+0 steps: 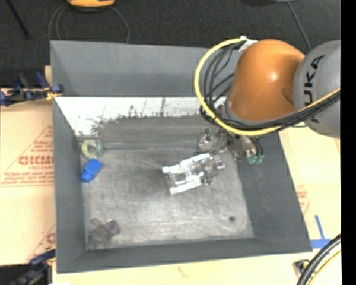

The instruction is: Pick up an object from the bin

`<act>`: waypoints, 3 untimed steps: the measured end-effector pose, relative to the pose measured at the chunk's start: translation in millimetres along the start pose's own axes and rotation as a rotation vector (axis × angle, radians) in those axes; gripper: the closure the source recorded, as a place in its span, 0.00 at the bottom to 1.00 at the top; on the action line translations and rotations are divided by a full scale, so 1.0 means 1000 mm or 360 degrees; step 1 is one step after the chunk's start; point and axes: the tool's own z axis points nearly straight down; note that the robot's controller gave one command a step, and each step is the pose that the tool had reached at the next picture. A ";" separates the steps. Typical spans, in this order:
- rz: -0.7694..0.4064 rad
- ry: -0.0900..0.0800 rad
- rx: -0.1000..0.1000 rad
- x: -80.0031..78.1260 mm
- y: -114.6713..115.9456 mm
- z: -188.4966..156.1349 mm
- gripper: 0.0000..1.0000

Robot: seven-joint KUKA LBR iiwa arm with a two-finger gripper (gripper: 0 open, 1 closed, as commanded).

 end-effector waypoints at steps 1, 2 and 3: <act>-0.0006 0.0008 -0.0006 0.001 0.003 0.003 0.00; -0.0340 0.0000 -0.0010 -0.014 -0.010 0.131 0.00; -0.0337 0.0031 -0.0011 -0.011 -0.012 0.131 1.00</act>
Offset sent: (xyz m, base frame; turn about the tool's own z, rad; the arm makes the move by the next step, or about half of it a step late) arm 0.0000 0.0000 0.0000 0.0000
